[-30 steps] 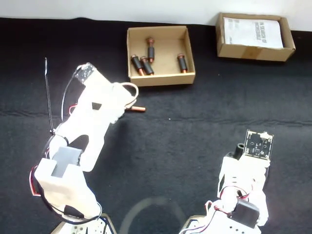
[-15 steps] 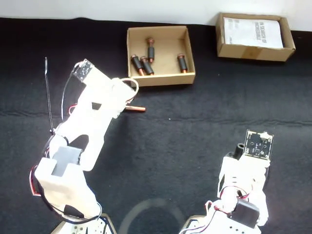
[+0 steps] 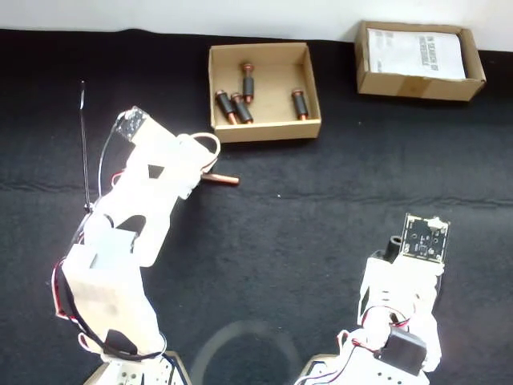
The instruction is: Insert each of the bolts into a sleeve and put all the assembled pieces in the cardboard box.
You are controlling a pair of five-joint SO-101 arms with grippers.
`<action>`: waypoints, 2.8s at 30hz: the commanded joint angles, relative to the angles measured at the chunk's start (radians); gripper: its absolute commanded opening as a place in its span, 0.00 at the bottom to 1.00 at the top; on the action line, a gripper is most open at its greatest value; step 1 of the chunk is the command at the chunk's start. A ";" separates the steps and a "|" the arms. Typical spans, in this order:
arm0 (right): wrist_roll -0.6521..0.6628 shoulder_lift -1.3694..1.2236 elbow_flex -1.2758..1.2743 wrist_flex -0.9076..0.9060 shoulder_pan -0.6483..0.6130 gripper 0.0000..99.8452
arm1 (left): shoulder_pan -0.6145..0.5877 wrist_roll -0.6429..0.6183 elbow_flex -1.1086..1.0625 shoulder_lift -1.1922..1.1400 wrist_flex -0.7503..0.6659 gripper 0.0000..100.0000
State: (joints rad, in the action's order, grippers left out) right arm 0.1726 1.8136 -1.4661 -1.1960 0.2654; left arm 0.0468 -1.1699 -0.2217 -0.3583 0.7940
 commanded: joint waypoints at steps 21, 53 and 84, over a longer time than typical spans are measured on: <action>-0.011 0.007 -0.171 0.308 -0.148 0.01 | 0.008 0.534 0.180 0.016 -0.005 0.01; -0.218 -0.001 -0.338 0.842 -0.582 0.01 | 0.335 0.681 -0.041 0.812 0.110 0.01; -0.219 -0.002 -0.338 0.763 -0.582 0.01 | 0.607 0.839 -0.163 1.073 -0.304 0.01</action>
State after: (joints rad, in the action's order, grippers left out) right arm -0.0361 1.8121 -1.6579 -0.4319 -0.3145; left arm 0.5762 -0.4258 -0.3521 0.6544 0.5132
